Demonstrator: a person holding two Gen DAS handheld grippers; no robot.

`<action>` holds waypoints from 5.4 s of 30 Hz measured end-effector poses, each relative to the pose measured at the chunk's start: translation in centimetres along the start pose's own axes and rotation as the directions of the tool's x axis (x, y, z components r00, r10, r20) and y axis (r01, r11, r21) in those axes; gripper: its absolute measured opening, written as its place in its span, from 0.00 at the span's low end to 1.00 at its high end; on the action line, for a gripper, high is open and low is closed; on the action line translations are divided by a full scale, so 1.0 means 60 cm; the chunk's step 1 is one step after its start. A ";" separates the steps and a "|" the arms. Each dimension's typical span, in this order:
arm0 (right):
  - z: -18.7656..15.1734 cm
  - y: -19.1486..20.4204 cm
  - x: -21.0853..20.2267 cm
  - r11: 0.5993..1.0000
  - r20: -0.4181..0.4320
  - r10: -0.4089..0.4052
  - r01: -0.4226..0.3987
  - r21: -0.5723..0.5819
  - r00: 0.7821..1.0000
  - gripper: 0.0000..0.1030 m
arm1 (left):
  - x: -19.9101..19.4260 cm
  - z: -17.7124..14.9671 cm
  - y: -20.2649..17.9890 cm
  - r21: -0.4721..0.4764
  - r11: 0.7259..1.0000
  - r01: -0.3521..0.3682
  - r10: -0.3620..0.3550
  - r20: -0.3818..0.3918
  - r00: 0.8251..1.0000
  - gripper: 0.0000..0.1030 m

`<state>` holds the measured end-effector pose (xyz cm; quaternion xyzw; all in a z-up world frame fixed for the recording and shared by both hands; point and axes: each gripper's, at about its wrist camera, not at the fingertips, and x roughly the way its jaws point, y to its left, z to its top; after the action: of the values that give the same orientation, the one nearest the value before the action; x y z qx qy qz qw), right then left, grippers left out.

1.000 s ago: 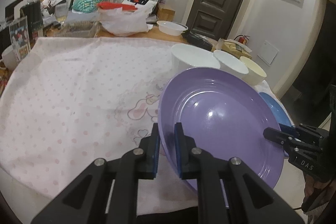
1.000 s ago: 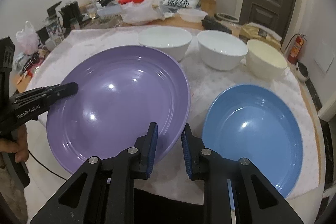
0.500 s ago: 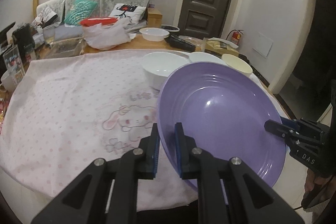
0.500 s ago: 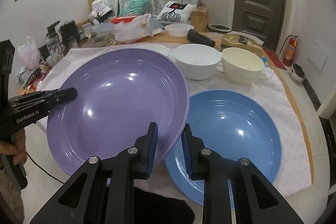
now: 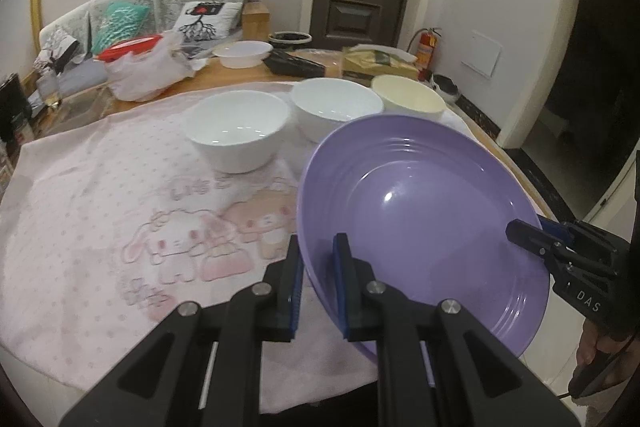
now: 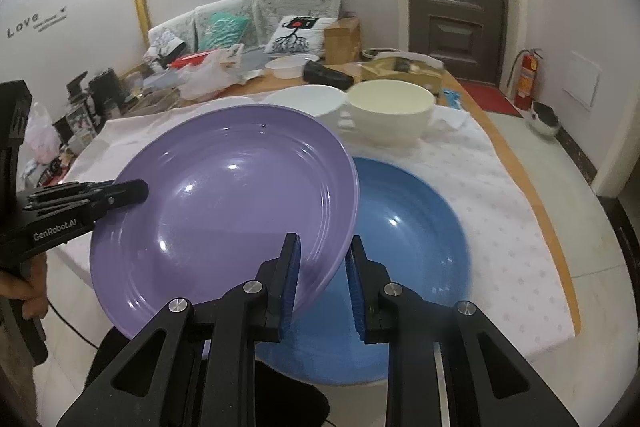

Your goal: Organize plates and bowls

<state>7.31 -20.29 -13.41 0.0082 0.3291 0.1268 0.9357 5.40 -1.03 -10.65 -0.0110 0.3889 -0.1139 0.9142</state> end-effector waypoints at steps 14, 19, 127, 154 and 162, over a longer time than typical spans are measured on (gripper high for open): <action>-0.019 -0.097 0.005 0.998 -0.002 -0.044 0.044 0.054 0.999 0.19 | 0.077 0.020 -0.092 0.105 0.994 0.017 -0.008 -0.087 0.996 0.13; -0.020 -0.107 0.014 0.998 -0.016 -0.055 0.055 0.042 0.998 0.19 | 0.091 0.021 -0.108 0.139 0.990 0.001 0.013 -0.098 0.995 0.13; 0.195 0.265 0.356 0.891 -0.329 0.205 -0.315 -0.327 0.922 0.86 | 0.238 0.181 0.238 -0.062 0.998 -0.007 -0.010 -0.271 0.963 0.13; 0.203 0.261 0.324 0.887 -0.288 0.167 -0.271 -0.373 0.943 0.85 | 0.194 0.215 0.180 0.028 0.998 -0.052 0.057 -0.195 0.979 0.13; 0.238 0.194 0.253 0.910 -0.211 0.176 -0.241 -0.338 0.962 0.85 | 0.163 0.270 0.097 0.097 0.995 -0.031 0.045 -0.142 0.989 0.13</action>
<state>24.85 -4.36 -10.36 -0.1393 0.3787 0.2846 0.8696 24.72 1.40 -6.89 0.0480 0.4484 -0.1153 0.8851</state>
